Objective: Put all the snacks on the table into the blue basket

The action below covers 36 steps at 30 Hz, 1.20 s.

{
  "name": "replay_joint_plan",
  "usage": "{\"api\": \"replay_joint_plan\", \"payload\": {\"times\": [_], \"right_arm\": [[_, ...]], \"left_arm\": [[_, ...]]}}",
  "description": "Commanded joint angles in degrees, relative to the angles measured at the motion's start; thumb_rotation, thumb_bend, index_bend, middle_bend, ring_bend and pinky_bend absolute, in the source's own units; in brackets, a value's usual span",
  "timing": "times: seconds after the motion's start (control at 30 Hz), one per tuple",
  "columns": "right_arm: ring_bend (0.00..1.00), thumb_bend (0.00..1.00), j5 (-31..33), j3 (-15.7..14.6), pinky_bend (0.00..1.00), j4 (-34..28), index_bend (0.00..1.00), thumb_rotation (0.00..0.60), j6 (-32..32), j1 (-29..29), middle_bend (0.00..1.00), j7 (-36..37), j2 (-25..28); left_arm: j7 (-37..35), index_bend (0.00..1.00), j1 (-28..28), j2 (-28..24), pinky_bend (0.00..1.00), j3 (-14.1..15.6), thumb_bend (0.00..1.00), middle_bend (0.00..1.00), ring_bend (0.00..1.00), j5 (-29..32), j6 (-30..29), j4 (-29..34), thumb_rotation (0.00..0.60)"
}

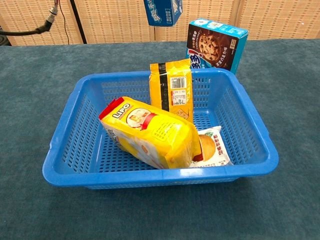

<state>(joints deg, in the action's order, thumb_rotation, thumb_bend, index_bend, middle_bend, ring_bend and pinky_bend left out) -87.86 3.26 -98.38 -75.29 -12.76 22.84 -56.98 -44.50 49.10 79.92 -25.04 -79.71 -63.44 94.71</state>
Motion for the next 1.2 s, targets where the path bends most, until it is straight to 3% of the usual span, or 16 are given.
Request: {"api": "replay_joint_plan", "payload": {"times": [0.03, 0.27, 0.47, 0.53, 0.57, 0.63, 0.7, 0.73, 0.77, 0.9, 1.1, 1.2], "right_arm": [[0.0, 0.0, -0.02, 0.02, 0.0, 0.08, 0.0, 0.6, -0.07, 0.01, 0.0, 0.18, 0.06], [0.0, 0.0, 0.0, 0.12, 0.0, 0.43, 0.0, 0.6, -0.07, -0.11, 0.0, 0.65, 0.07], [0.0, 0.0, 0.06, 0.09, 0.0, 0.4, 0.0, 0.6, -0.34, 0.06, 0.0, 0.68, 0.22], [0.0, 0.0, 0.28, 0.12, 0.0, 0.52, 0.0, 0.6, -0.27, 0.07, 0.0, 0.71, 0.24], [0.0, 0.0, 0.37, 0.13, 0.0, 0.58, 0.0, 0.6, -0.23, 0.08, 0.0, 0.76, 0.25], [0.0, 0.0, 0.58, 0.15, 0.0, 0.77, 0.0, 0.6, -0.07, 0.05, 0.0, 0.94, 0.25], [0.0, 0.0, 0.7, 0.17, 0.0, 0.97, 0.0, 0.6, 0.14, -0.04, 0.0, 1.12, 0.22], [0.0, 0.0, 0.71, 0.17, 0.0, 1.05, 0.0, 0.6, 0.24, -0.09, 0.0, 1.14, 0.2], [0.0, 0.0, 0.69, 0.15, 0.0, 1.16, 0.0, 0.6, 0.39, -0.17, 0.0, 1.14, 0.16], [0.0, 0.0, 0.75, 0.14, 0.0, 1.46, 0.0, 0.6, 0.56, -0.25, 0.0, 1.13, 0.1], [0.0, 0.0, 1.58, 0.55, 0.0, 2.61, 0.0, 0.6, 0.72, -0.36, 0.0, 1.3, -0.07], [0.0, 0.0, 3.17, 1.37, 0.0, 4.05, 0.0, 0.6, 0.92, -0.49, 0.0, 2.01, -0.23]], "left_arm": [[0.57, 0.65, -1.77, -2.64, 0.43, 2.74, 0.53, 0.53, 0.45, -3.06, -0.06, 4.19, 0.6], [1.27, 0.66, -0.18, 0.64, 0.43, 7.81, 0.53, 0.53, 0.46, -6.31, 3.1, 4.66, 0.6], [3.14, 0.64, 1.88, 5.94, 0.43, 9.55, 0.51, 0.53, 0.45, -6.84, 4.47, 2.01, 0.6], [4.56, 0.62, 2.39, 7.42, 0.43, 9.74, 0.5, 0.49, 0.41, -6.55, 4.69, 0.68, 0.6], [5.35, 0.57, 2.53, 7.96, 0.42, 9.8, 0.48, 0.42, 0.34, -6.4, 4.69, 0.1, 0.6], [7.2, 0.35, 2.98, 8.98, 0.32, 10.27, 0.41, 0.2, 0.16, -6.29, 5.17, -1.41, 0.6], [7.79, 0.06, 3.64, 9.48, 0.09, 11.06, 0.3, 0.01, 0.01, -6.33, 6.6, -2.62, 0.6], [7.63, 0.01, 4.0, 9.47, 0.04, 11.45, 0.27, 0.0, 0.0, -6.46, 7.45, -3.03, 0.6], [7.2, 0.0, 4.51, 9.32, 0.0, 11.83, 0.23, 0.0, 0.0, -6.72, 8.51, -3.59, 0.6], [7.01, 0.0, 5.37, 8.84, 0.0, 12.43, 0.13, 0.0, 0.0, -7.7, 9.58, -5.55, 0.6], [6.8, 0.0, 3.97, 5.92, 0.0, 12.36, 0.12, 0.0, 0.0, -9.67, 5.66, -4.43, 0.6], [9.58, 0.0, 2.61, 1.63, 0.0, 12.36, 0.12, 0.0, 0.0, -10.26, 4.03, -2.34, 0.6]]}}
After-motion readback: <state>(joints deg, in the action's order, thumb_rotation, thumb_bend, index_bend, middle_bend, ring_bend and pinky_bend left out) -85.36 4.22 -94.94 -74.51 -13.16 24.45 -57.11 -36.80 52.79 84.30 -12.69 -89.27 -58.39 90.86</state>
